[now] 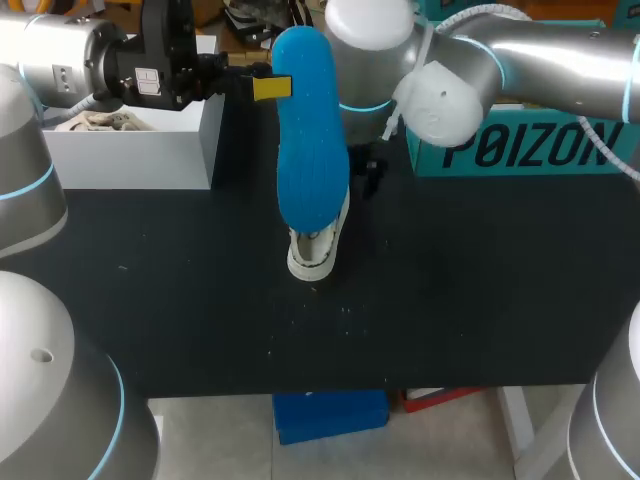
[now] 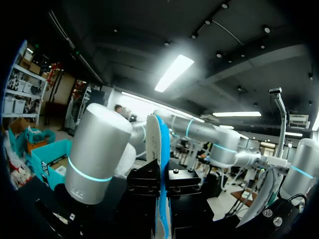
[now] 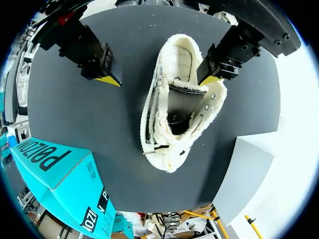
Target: Take the shoe out of the shoebox, open the shoe tongue, remove and reinsert the insole, then place the shoe into the shoebox
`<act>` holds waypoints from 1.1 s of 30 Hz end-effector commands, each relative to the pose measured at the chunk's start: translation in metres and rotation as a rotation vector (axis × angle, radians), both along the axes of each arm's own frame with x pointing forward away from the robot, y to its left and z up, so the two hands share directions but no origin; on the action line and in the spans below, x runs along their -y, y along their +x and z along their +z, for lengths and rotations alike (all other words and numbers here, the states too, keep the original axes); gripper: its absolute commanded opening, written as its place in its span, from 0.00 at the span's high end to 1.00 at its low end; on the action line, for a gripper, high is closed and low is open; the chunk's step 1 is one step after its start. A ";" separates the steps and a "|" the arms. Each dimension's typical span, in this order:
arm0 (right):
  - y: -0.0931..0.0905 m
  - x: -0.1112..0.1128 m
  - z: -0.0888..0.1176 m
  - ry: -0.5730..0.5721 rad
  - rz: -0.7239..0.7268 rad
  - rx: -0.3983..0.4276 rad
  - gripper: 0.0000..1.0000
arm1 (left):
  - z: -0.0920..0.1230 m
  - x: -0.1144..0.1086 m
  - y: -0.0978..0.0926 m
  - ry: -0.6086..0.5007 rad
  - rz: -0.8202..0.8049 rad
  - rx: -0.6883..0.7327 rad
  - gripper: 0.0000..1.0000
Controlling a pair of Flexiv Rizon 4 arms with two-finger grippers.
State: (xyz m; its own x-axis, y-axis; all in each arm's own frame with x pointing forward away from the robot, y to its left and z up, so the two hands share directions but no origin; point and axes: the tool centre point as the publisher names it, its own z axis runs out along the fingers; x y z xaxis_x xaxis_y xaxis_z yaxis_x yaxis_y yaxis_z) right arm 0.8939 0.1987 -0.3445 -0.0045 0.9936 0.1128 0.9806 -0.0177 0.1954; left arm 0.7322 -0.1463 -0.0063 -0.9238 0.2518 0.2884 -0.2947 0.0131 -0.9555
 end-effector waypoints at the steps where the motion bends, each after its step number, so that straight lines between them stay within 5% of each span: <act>1: -0.015 0.021 0.015 0.223 0.038 0.019 0.00 | -0.001 0.001 0.000 0.000 0.003 0.001 1.00; 9: -0.026 0.014 0.040 0.580 0.146 0.080 0.00 | -0.001 0.001 0.000 0.000 0.003 0.001 1.00; 25: -0.028 0.015 0.048 0.542 0.153 0.097 0.00 | -0.001 0.001 0.000 0.000 0.003 0.001 1.00; 28: -0.033 0.027 0.046 0.838 0.081 0.137 0.00 | -0.001 0.001 0.000 0.000 0.003 0.001 1.00; 33: -0.031 0.036 0.057 0.930 0.065 0.187 0.00 | -0.001 0.001 0.000 0.000 0.003 0.001 1.00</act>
State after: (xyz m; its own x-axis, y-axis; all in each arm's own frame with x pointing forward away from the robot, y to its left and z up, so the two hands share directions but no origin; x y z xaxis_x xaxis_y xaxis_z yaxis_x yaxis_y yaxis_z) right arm 0.8728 0.1750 -0.2860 -0.1052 0.7527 0.6500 0.9569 -0.1013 0.2722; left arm 0.7322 -0.1463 -0.0063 -0.9238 0.2516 0.2884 -0.2948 0.0130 -0.9555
